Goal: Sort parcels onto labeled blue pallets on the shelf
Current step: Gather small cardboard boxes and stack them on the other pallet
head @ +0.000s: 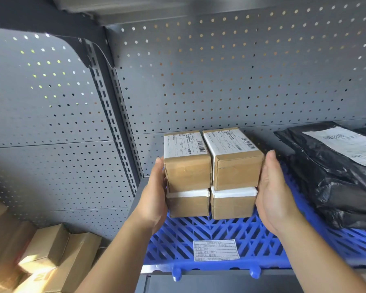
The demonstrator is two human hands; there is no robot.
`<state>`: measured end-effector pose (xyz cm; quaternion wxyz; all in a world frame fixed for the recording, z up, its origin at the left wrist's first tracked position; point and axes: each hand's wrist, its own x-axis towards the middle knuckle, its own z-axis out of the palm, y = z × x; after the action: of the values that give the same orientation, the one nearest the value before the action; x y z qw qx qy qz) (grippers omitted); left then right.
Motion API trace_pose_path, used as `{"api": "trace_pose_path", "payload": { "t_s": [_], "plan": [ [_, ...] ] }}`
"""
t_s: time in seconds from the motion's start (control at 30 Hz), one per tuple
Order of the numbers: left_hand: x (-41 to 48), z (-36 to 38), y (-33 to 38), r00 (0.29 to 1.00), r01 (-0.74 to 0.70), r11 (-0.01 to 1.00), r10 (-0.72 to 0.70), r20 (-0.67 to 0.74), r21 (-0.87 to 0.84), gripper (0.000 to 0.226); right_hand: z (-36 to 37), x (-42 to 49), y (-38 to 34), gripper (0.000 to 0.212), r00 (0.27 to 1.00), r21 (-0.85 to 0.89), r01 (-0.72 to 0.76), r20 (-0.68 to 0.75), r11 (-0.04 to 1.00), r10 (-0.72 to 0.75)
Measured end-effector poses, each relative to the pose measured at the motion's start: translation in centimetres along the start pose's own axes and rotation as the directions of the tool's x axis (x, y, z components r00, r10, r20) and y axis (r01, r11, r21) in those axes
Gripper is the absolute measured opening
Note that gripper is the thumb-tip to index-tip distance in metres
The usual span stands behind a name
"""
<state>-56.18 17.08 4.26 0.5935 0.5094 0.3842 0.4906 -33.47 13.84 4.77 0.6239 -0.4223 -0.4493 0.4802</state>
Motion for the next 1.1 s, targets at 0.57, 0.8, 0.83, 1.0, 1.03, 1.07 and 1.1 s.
{"api": "trace_pose_path", "payload": {
  "t_s": [0.57, 0.8, 0.83, 1.0, 1.03, 1.07, 1.1],
  "plan": [
    [-0.1, -2.0, -0.7, 0.998, -0.044, 0.978, 0.034, 0.050, 0.205, 0.066, -0.6, 0.0, 1.0, 0.086, 0.992, -0.160, 0.127, 0.043, 0.979, -0.122],
    [-0.4, -2.0, -0.6, 0.997, -0.043, 0.985, 0.032, 0.067, 0.165, 0.067, -1.1, -0.1, 1.9, 0.081, 0.989, -0.266, 0.148, 0.049, 0.952, -0.140],
    [-0.5, -2.0, -0.6, 0.997, -0.043, 0.986, 0.033, 0.064, 0.163, 0.067, -1.1, 0.0, 1.9, 0.080, 0.989, -0.278, 0.146, 0.048, 0.949, -0.139],
    [-0.7, -1.6, -0.8, 0.999, -0.037, 0.996, 0.034, 0.042, 0.084, 0.066, -1.3, 0.6, 2.0, 0.078, 0.991, -0.305, 0.130, 0.066, 0.943, -0.115],
    [-0.7, -1.4, -0.7, 0.999, -0.036, 0.997, 0.034, 0.038, 0.070, 0.065, -1.3, 0.7, 2.1, 0.079, 0.992, -0.312, 0.126, 0.068, 0.942, -0.111],
    [-0.7, -1.3, -0.6, 0.999, -0.036, 0.998, 0.034, 0.035, 0.058, 0.064, -1.3, 0.7, 2.2, 0.079, 0.992, -0.318, 0.124, 0.066, 0.940, -0.108],
    [-0.7, -1.2, -0.5, 0.999, -0.038, 0.998, 0.037, 0.032, 0.048, 0.065, -1.4, 0.8, 2.3, 0.079, 0.992, -0.324, 0.121, 0.062, 0.938, -0.107]
  ]
}}
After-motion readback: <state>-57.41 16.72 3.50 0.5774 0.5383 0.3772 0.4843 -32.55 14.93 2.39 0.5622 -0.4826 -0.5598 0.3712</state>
